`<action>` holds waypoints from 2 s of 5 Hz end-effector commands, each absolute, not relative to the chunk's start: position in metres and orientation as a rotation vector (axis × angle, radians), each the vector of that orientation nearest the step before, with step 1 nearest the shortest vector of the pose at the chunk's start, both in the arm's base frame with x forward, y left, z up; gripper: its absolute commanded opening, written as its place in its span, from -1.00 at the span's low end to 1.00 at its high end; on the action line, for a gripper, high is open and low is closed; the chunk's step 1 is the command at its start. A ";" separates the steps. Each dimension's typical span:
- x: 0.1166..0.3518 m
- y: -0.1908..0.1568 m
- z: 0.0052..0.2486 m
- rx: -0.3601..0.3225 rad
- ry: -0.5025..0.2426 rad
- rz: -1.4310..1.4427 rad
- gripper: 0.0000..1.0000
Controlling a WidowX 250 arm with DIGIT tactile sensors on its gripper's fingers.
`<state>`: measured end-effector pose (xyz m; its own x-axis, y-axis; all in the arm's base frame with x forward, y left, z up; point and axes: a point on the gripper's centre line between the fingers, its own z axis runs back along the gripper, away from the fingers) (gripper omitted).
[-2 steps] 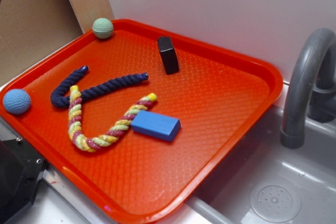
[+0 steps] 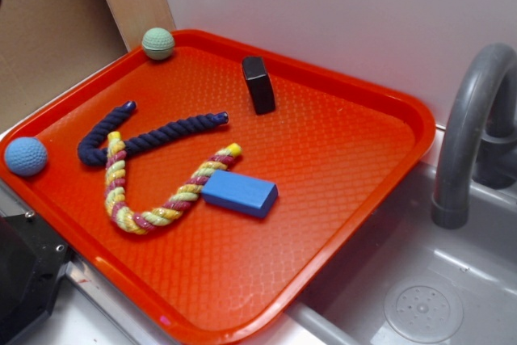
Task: Grab the black box.
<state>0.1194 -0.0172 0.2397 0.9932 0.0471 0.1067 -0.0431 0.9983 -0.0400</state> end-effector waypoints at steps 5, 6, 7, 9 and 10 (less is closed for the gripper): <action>0.317 0.026 0.106 -0.184 -0.236 0.762 1.00; 0.336 0.012 0.076 -0.165 -0.173 0.756 1.00; 0.349 -0.004 0.051 -0.141 -0.108 0.782 0.29; 0.326 -0.006 0.087 -0.082 -0.081 0.662 -1.00; 0.300 -0.007 0.137 -0.022 -0.144 0.408 -1.00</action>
